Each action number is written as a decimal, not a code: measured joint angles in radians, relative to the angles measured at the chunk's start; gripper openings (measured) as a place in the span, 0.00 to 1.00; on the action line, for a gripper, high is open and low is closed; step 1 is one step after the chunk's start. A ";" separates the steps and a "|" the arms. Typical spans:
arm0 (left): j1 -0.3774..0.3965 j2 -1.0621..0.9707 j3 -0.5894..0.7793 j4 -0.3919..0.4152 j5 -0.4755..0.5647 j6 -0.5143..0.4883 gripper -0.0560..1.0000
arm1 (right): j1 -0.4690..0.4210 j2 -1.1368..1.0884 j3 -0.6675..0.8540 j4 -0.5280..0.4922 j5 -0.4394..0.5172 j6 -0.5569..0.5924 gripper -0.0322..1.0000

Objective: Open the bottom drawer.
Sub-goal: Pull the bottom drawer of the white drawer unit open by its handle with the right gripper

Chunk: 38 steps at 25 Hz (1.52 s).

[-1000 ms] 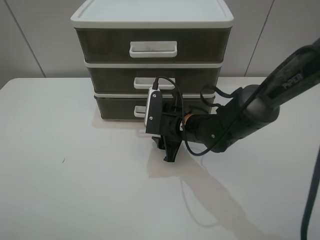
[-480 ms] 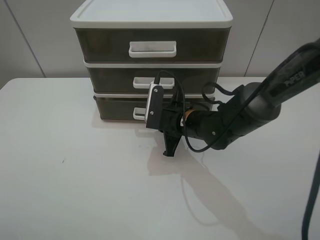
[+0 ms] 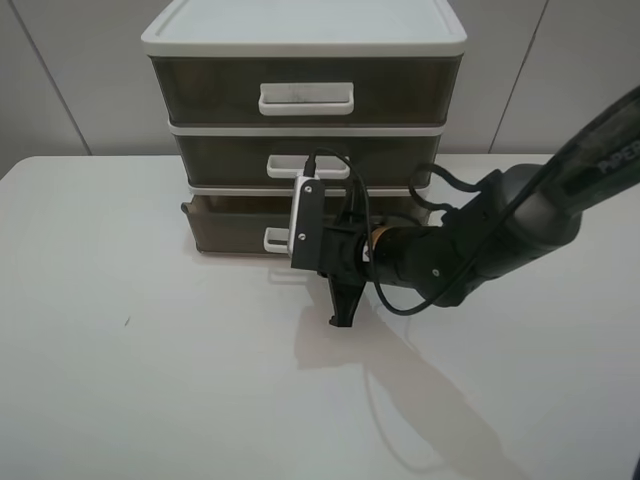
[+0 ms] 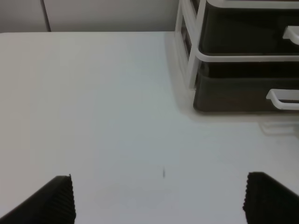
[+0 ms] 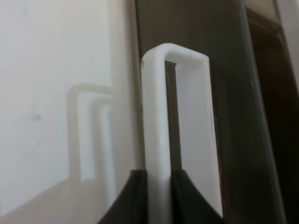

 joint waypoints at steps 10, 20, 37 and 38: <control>0.000 0.000 0.000 0.000 0.000 0.000 0.76 | 0.043 -0.098 0.112 0.043 0.043 -0.002 0.14; 0.000 0.000 0.000 0.000 0.000 0.000 0.76 | 0.113 -0.116 0.122 0.138 0.086 -0.001 0.13; 0.000 0.000 0.000 0.000 0.000 0.000 0.76 | 0.134 -0.182 0.152 0.173 0.210 -0.002 0.13; 0.000 0.000 0.000 0.000 0.000 0.000 0.76 | 0.139 -0.187 0.153 0.173 0.220 -0.002 0.12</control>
